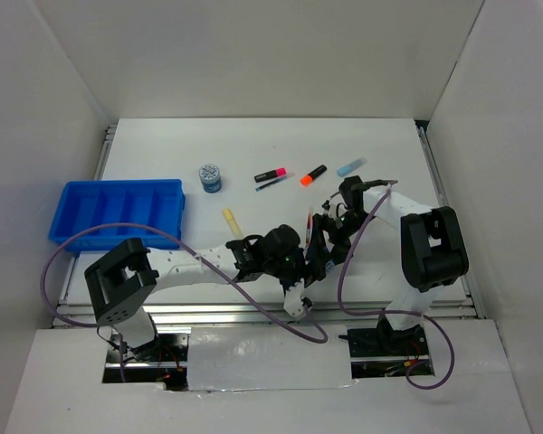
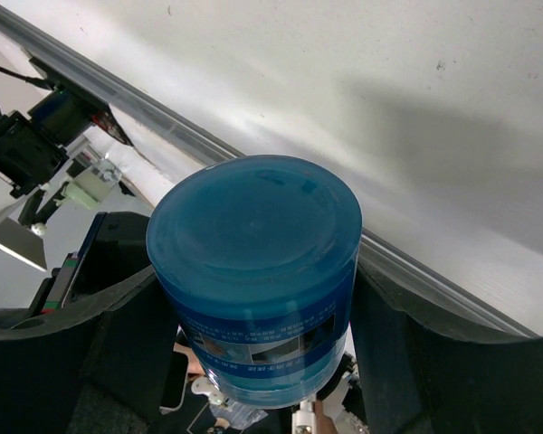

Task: Sort the stationery into containers
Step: Pick up the stationery from the corner of the board.

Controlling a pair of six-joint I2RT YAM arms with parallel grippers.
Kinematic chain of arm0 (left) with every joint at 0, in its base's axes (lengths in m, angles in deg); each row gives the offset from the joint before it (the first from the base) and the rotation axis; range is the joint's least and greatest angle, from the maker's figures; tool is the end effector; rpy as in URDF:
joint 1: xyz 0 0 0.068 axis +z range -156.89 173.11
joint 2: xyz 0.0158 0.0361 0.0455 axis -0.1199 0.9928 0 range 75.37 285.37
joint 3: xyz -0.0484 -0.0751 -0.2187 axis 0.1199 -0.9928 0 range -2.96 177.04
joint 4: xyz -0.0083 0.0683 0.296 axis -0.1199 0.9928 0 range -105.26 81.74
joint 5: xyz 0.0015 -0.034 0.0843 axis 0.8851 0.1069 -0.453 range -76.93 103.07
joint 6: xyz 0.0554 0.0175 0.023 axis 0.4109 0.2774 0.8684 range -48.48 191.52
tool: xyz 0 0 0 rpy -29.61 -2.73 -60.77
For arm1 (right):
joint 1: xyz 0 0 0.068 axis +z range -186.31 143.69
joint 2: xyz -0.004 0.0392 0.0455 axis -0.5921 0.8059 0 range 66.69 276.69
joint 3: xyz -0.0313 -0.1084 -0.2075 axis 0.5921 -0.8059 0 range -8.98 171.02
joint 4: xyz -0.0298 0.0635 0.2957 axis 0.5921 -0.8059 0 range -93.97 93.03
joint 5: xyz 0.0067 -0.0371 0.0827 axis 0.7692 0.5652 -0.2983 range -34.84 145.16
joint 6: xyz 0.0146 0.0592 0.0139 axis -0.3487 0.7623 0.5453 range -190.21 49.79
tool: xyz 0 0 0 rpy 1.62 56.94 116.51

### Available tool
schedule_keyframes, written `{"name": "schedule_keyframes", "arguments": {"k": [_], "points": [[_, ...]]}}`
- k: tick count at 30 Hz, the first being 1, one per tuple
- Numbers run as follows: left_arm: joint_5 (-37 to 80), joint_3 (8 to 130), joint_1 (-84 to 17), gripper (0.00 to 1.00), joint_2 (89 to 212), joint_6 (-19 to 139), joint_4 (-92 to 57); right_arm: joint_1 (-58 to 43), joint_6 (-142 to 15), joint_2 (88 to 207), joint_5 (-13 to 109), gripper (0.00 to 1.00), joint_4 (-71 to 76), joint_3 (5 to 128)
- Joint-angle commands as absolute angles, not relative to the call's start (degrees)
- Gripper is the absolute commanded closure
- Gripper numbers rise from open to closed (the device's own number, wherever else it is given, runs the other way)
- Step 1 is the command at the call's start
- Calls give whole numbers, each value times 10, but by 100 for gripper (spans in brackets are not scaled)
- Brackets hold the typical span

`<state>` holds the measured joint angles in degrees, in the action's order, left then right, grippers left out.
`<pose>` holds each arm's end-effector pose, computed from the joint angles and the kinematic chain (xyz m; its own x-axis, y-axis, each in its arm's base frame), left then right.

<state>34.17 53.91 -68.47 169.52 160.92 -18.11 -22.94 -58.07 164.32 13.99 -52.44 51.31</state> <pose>0.1757 -0.3608 0.1441 0.9590 0.1881 -0.2122 0.2792 -0.4953 0.8226 0.2957 0.1025 0.0996 -0.9800 -0.0701 0.1861 0.0649 0.7718 0.6325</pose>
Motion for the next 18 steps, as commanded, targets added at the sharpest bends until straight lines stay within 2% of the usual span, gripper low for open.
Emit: {"name": "schedule_keyframes", "arguments": {"k": [1, 10, 18], "points": [[336, 574, -688, 3, 1709, 1570, -167, -223, -576, 1621, 122, 100, -549, 536], [271, 589, -702, 8, 1735, 1516, -171, -224, -576, 1638, 120, 100, -552, 545], [275, 591, -705, 8, 1740, 1497, -173, -228, -581, 1652, 110, 100, -558, 553]]}}
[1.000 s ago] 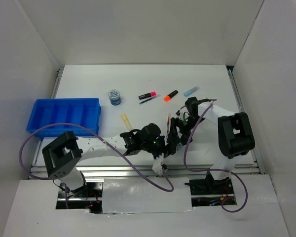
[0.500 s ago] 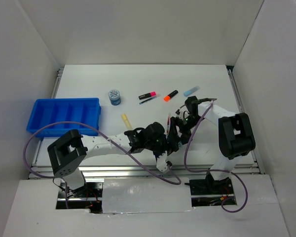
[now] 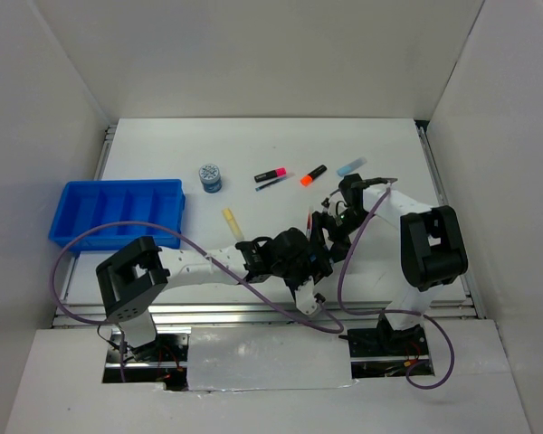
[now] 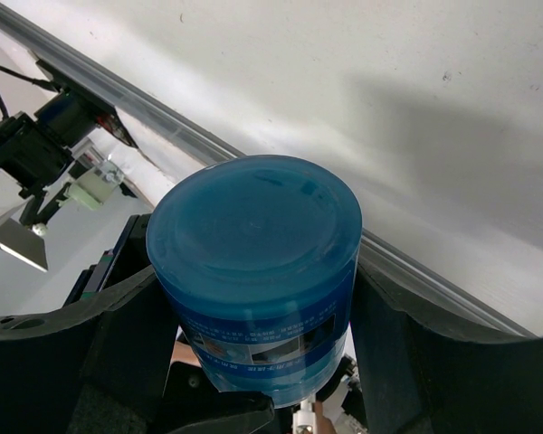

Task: Sort the stationery into containers
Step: Pick up the stationery from the corner of the board, then place the stationery in the storage box.

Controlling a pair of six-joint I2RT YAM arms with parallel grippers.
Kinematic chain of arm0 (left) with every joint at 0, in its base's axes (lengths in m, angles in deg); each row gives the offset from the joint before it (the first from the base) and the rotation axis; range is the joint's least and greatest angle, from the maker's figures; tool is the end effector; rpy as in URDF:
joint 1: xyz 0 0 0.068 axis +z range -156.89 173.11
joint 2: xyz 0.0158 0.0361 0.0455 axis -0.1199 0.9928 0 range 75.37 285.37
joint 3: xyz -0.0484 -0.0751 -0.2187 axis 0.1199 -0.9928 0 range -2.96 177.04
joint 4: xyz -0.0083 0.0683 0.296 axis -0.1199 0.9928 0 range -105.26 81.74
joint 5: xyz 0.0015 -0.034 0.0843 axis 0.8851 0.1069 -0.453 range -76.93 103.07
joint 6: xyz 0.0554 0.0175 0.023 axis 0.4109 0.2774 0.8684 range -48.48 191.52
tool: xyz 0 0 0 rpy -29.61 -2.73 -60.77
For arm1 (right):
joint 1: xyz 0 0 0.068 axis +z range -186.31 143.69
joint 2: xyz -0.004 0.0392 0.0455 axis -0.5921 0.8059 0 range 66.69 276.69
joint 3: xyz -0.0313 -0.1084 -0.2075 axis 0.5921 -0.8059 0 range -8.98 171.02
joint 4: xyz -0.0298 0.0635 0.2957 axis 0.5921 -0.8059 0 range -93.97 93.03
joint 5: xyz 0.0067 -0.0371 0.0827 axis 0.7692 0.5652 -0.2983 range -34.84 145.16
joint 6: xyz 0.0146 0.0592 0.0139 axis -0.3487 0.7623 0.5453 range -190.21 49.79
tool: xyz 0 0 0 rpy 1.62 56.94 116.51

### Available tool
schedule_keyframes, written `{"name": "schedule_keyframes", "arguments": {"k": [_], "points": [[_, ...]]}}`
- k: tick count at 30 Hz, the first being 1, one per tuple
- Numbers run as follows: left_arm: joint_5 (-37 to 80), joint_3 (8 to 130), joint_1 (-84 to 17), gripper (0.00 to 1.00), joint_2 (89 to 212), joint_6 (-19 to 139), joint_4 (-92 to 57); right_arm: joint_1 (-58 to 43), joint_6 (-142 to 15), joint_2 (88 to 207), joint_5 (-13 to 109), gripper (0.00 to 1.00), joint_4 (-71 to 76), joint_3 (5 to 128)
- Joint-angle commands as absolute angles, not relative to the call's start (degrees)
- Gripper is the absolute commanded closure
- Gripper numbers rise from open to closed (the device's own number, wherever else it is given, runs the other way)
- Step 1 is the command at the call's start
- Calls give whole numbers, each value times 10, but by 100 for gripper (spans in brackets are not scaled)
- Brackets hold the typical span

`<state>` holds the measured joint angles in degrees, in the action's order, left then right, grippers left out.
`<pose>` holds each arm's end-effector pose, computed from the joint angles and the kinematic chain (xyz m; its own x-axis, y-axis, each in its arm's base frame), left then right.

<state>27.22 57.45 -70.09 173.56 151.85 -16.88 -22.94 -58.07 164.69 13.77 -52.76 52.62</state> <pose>0.1767 -0.3757 0.1361 0.8962 0.3458 -0.2778 0.4226 -0.4754 0.7717 0.3003 0.1038 0.1039 -0.9818 -0.0710 0.1762 0.0589 0.7679 0.6379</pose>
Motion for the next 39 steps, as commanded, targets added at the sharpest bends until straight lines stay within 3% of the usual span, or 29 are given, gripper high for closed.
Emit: {"name": "schedule_keyframes", "arguments": {"k": [1, 18, 22, 26, 28, 30, 32, 33, 35, 39], "points": [[272, 592, -705, 9, 1742, 1494, -174, -229, -580, 1653, 109, 100, -559, 553], [248, 601, -709, 14, 1766, 1475, -204, -229, -592, 1659, 88, 100, -566, 556], [246, 603, -709, 27, 1771, 1465, -207, -229, -597, 1659, 82, 100, -569, 556], [239, 601, -710, 46, 1768, 1458, -211, -229, -597, 1653, 80, 100, -566, 553], [235, 599, -709, 56, 1764, 1455, -209, -229, -598, 1650, 76, 86, -562, 550], [236, 596, -712, 63, 1758, 1453, -204, -230, -601, 1650, 73, 60, -560, 547], [236, 593, -716, 73, 1747, 1451, -204, -234, -601, 1650, 74, 44, -559, 547], [236, 587, -722, 76, 1744, 1451, -204, -239, -602, 1650, 75, 27, -559, 548], [236, 581, -728, 86, 1728, 1449, -204, -245, -599, 1649, 80, 15, -554, 550], [240, 556, -747, 97, 1703, 1445, -211, -265, -596, 1636, 95, 5, -546, 554]]}}
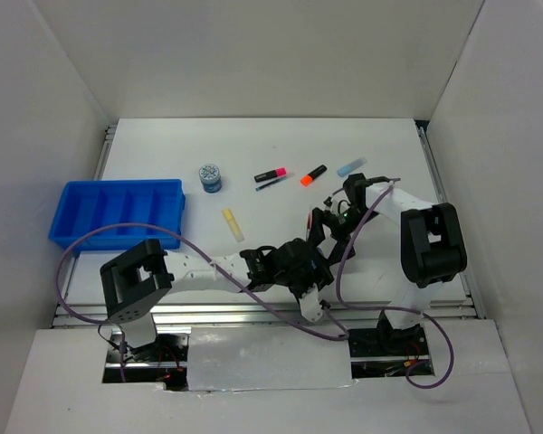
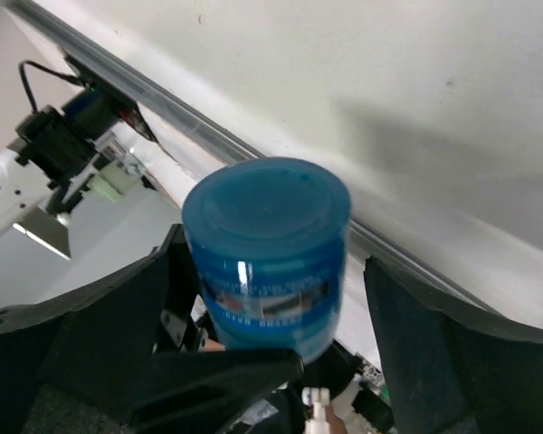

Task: Sort the stationery into containers
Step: Place the stationery in the storage box.

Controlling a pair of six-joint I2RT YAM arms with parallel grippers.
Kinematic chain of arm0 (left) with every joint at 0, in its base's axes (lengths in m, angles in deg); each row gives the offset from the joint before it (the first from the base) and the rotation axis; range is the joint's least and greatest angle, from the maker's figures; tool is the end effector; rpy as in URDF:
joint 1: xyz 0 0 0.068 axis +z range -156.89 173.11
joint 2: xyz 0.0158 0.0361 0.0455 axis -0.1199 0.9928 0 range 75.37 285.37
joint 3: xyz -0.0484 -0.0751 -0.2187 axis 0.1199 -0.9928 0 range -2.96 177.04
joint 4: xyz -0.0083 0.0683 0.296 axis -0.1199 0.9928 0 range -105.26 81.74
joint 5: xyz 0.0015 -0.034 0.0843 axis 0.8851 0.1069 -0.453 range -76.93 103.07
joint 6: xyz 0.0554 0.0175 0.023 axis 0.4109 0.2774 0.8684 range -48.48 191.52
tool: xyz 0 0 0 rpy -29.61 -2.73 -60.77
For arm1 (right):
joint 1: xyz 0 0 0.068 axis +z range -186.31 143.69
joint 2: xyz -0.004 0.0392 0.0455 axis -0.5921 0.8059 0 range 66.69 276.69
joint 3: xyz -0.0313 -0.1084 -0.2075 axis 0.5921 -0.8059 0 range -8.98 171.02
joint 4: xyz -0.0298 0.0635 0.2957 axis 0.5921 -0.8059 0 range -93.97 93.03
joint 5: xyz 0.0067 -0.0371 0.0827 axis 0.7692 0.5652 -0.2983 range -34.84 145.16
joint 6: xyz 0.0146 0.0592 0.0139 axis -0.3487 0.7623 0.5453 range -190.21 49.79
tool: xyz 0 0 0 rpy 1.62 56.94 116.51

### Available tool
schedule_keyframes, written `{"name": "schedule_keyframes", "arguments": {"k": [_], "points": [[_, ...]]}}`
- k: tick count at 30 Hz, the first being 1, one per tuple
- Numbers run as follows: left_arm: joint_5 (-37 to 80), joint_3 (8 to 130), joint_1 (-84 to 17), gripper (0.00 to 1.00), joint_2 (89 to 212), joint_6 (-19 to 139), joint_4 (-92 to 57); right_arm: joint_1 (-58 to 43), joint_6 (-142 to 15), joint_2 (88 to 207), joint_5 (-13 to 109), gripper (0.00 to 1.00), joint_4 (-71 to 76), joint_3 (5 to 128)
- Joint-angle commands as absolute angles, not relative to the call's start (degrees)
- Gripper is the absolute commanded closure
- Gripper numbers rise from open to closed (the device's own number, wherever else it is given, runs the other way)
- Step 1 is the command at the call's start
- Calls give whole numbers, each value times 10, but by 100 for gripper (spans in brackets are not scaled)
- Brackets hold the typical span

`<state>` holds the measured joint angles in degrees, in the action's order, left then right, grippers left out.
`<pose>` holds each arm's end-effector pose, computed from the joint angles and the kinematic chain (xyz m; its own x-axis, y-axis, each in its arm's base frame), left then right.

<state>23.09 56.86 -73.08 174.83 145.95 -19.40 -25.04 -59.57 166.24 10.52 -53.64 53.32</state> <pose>0.1608 -0.3848 0.1275 0.8600 0.4007 -0.3159 0.4830 -0.4399 0.7571 0.3045 0.0948 0.1010 -0.9786 -0.0609 0.1965 0.0903 0.7310 0.6763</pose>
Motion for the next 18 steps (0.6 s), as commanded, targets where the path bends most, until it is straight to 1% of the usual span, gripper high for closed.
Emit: {"name": "schedule_keyframes", "arguments": {"k": [1, 6, 7, 9, 10, 12, 13, 15, 16, 17, 18], "points": [[237, 551, -751, 100, 1694, 1443, -215, -276, -592, 1629, 102, 4, -538, 554], [229, 543, -768, 100, 1665, 1413, -223, -324, -573, 1584, 157, 2, -512, 555], [227, 547, -768, 100, 1649, 1375, -223, -346, -573, 1577, 166, 2, -509, 557], [213, 572, -768, 100, 1634, 1304, -213, -359, -571, 1542, 188, 2, -495, 567], [199, 587, -766, 100, 1624, 1217, -204, -384, -571, 1529, 200, 2, -482, 570], [182, 647, -738, 100, 1612, 1116, -157, -407, -578, 1485, 237, 2, -470, 581], [181, 665, -723, 100, 1602, 1014, -135, -413, -587, 1473, 246, 2, -463, 588], [195, 716, -651, 100, 1590, 918, -86, -428, -599, 1447, 254, 2, -465, 598], [204, 729, -624, 100, 1582, 836, -68, -432, -604, 1444, 258, 2, -466, 607], [215, 748, -562, 100, 1575, 803, -56, -439, -606, 1438, 258, 2, -467, 611], [229, 752, -531, 100, 1562, 746, -42, -440, -609, 1436, 256, 3, -468, 615]]}}
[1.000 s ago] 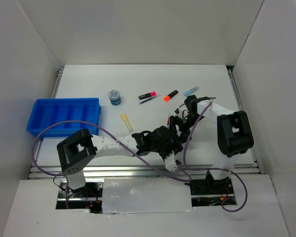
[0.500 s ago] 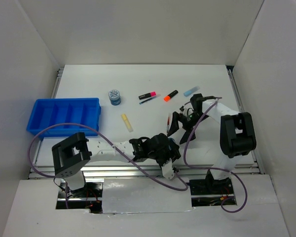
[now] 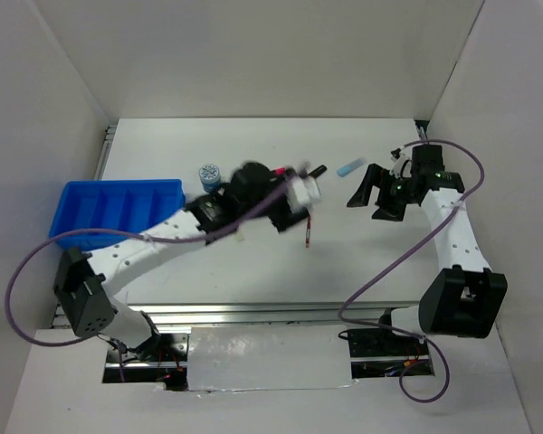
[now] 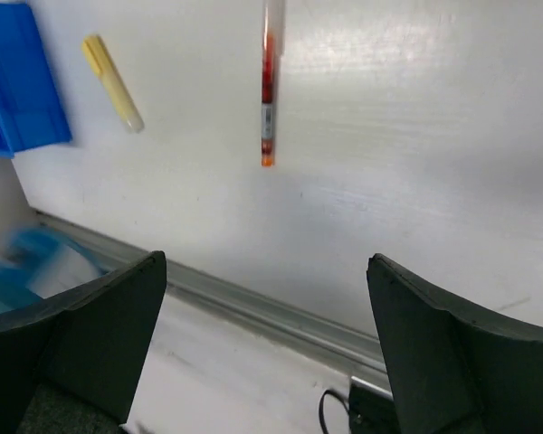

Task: Sort the stationery into containers
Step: Place the stationery in the storage box.

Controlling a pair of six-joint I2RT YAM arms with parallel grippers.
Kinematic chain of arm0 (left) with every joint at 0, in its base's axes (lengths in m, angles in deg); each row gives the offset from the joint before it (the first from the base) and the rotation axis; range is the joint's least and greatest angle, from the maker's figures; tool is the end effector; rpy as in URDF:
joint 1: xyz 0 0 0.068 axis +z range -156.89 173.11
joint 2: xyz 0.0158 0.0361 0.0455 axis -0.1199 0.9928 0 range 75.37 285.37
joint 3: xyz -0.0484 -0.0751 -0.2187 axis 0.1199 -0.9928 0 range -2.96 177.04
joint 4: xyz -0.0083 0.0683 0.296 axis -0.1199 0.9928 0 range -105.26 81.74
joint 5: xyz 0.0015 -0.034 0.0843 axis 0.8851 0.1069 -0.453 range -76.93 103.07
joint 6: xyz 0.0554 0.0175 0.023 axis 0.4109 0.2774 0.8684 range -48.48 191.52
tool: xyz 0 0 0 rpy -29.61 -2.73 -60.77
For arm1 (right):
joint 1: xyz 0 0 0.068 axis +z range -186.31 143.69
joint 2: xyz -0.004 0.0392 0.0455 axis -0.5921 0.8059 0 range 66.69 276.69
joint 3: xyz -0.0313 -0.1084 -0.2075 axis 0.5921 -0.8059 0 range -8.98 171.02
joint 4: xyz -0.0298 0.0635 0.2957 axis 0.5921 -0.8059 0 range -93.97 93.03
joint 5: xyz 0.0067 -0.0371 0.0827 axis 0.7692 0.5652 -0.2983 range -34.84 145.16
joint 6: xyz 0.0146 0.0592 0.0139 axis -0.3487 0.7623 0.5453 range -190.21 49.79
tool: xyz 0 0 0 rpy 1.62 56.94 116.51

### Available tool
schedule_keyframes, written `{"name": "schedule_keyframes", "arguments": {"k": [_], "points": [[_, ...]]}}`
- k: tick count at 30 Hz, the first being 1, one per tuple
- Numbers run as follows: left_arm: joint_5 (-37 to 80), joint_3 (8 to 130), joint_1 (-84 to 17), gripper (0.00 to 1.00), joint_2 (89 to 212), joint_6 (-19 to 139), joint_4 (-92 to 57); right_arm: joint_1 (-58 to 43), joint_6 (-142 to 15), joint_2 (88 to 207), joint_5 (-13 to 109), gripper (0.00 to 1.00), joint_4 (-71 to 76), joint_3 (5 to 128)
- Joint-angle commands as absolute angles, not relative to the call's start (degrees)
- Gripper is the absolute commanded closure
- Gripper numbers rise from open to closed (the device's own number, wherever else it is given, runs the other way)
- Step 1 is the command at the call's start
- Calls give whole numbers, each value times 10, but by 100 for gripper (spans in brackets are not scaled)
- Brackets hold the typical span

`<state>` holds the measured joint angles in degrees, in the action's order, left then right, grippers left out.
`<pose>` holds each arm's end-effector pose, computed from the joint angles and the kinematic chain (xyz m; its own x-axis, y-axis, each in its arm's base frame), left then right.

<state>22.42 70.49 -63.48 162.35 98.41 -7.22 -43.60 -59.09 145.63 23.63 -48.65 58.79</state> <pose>0.2228 -0.3518 0.2852 0.2296 0.4624 -0.8564 0.9004 0.2333 0.3673 0.3254 -0.0165 0.2360 -0.8908 0.2798 -0.3581 0.0441 0.8375 0.5446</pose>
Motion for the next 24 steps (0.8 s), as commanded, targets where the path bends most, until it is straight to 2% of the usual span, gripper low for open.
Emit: {"name": "schedule_keyframes", "arguments": {"k": [1, 6, 10, 11, 12, 13, 17, 21, 24], "points": [[234, 751, -500, 100, 1552, 725, -39, -443, -608, 1436, 251, 3, -467, 619], [200, 724, -288, 100, 1482, 647, -30, -443, -601, 1446, 237, 4, -457, 626], [153, 658, -131, 100, 1431, 656, -43, -440, -597, 1466, 225, 5, -448, 629], [174, 627, -75, 100, 1406, 665, -59, -437, -597, 1468, 219, 5, -445, 629], [193, 611, -74, 100, 1395, 669, -72, -435, -597, 1470, 219, 6, -443, 629], [210, 594, -9, 100, 1373, 676, -83, -433, -596, 1471, 216, 6, -439, 628], [264, 527, 151, 100, 1358, 676, -133, -425, -601, 1476, 218, 6, -429, 623], [318, 480, 237, 100, 1365, 704, -245, -419, -602, 1493, 214, 6, -432, 626], [349, 480, 264, 100, 1402, 751, -264, -413, -605, 1505, 211, 6, -434, 629]]}}
